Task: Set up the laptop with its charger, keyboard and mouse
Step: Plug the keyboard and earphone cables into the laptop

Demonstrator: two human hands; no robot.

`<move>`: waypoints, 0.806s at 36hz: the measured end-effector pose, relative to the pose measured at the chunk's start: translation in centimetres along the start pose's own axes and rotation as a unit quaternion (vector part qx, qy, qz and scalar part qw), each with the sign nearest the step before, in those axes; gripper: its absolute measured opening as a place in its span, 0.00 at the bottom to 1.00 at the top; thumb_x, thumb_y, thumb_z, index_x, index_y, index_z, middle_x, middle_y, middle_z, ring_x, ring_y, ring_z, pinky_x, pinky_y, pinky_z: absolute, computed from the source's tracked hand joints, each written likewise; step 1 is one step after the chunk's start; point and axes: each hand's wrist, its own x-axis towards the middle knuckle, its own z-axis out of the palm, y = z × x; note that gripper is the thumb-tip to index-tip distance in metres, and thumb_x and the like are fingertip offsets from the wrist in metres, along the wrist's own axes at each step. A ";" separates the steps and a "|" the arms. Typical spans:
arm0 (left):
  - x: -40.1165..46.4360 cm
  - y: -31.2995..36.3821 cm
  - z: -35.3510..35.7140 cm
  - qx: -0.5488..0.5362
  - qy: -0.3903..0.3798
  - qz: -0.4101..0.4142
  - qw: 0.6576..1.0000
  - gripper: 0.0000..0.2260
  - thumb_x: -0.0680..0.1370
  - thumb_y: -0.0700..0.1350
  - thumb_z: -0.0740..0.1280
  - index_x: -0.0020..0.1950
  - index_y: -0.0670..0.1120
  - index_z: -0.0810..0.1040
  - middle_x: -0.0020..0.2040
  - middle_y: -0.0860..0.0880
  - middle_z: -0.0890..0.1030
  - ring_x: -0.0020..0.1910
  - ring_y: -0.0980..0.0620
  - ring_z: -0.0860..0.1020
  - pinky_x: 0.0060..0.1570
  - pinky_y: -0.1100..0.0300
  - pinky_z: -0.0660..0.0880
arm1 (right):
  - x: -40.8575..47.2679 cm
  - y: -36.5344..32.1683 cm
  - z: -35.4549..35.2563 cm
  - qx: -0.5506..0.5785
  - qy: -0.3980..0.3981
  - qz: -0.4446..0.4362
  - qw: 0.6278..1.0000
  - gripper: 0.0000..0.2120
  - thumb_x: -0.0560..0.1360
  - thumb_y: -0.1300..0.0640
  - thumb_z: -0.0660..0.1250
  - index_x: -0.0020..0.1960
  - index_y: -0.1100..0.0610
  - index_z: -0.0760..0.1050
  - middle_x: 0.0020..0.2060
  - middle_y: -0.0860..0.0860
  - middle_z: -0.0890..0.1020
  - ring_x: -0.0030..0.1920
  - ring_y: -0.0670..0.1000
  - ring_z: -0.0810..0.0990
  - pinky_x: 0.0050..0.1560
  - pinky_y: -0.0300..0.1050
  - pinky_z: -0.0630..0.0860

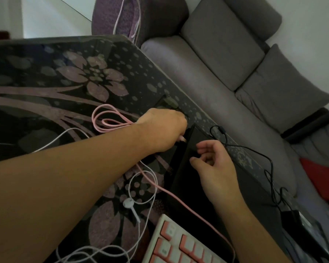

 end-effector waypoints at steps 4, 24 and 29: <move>0.2 -0.3 0.2 -0.029 -0.001 0.006 1.000 0.08 0.83 0.53 0.67 0.56 0.53 0.83 0.53 0.51 0.80 0.49 0.48 0.80 0.45 0.50 0.79 | 0.0 0.0 0.0 0.000 0.000 0.000 1.000 0.17 0.75 0.63 0.75 0.56 0.45 0.77 0.52 0.46 0.79 0.47 0.45 0.80 0.47 0.38 0.75; 0.0 0.2 -0.1 -0.047 0.034 -0.067 0.996 0.05 0.82 0.48 0.68 0.55 0.50 0.82 0.49 0.49 0.79 0.45 0.48 0.80 0.48 0.48 0.82 | -0.3 0.1 0.3 0.011 0.007 -0.006 1.000 0.17 0.74 0.63 0.75 0.54 0.45 0.77 0.51 0.47 0.80 0.47 0.46 0.79 0.47 0.39 0.74; 0.2 -0.1 -0.2 -0.144 0.021 -0.108 0.983 0.05 0.81 0.48 0.70 0.56 0.54 0.81 0.46 0.52 0.82 0.44 0.51 0.82 0.48 0.48 0.83 | -0.3 0.2 0.3 0.013 0.012 -0.006 1.000 0.16 0.74 0.63 0.75 0.54 0.45 0.77 0.51 0.47 0.80 0.47 0.46 0.80 0.47 0.39 0.74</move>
